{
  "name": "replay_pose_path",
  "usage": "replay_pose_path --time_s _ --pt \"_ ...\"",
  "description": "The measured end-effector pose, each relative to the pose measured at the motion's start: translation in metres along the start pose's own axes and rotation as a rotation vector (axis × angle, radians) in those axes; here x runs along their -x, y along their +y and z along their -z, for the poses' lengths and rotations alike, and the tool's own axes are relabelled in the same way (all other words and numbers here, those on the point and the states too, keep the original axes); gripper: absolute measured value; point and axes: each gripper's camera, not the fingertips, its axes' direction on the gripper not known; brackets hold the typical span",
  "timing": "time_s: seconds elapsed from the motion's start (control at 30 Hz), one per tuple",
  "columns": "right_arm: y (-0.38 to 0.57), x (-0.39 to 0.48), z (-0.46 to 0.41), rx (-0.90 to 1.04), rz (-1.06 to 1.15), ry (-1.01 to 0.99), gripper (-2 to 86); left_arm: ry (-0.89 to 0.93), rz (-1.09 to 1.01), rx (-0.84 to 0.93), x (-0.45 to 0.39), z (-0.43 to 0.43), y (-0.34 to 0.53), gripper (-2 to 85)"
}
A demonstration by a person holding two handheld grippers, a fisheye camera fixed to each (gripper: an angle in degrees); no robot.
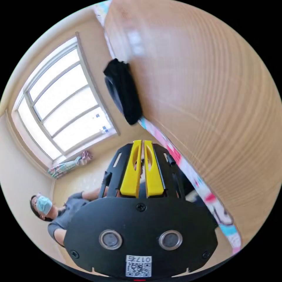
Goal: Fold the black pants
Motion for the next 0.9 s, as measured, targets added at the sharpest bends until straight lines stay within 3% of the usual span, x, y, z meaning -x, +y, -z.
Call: replay_pose_path --time_s 0.07,0.17,0.27,0.3,0.33,0.43,0.63,0.73,0.9 --pt "0.086 -0.065 0.03 -0.049 -0.174 0.028 1.2 0.029 0.125 0.012 0.055 0.002 0.024 6.3" --pt "0.249 -0.143 0.068 -0.333 -0.471 -0.097 0.8 0.054 0.323 -0.033 0.119 0.016 0.062 5.6" --pt "0.402 -0.172 0.065 -0.877 -0.577 -0.382 0.6 0.106 0.473 -0.096 0.141 0.023 0.075 5.1" --pt "0.447 -0.174 0.049 -1.138 -0.544 -0.508 0.5 0.152 0.493 -0.129 0.134 0.022 0.069 4.9" --pt "0.478 -0.175 0.024 -1.388 -0.474 -0.636 0.5 0.207 0.481 -0.155 0.119 0.017 0.056 4.5" --pt "0.49 -0.181 -0.052 -1.817 -0.297 -0.965 0.4 0.305 0.295 -0.126 0.036 -0.009 -0.003 3.5" --pt "0.401 -0.171 -0.114 -2.015 -0.162 -1.497 0.4 0.124 -0.433 0.085 -0.252 -0.085 -0.059 3.2" --pt "0.386 -0.166 -0.065 -2.007 0.075 -1.521 0.4 -0.002 -0.716 0.182 -0.361 -0.146 -0.024 2.9" --pt "0.391 -0.138 0.017 -1.947 0.212 -1.27 0.8 -0.117 -0.9 0.305 -0.402 -0.26 0.052 1.6"
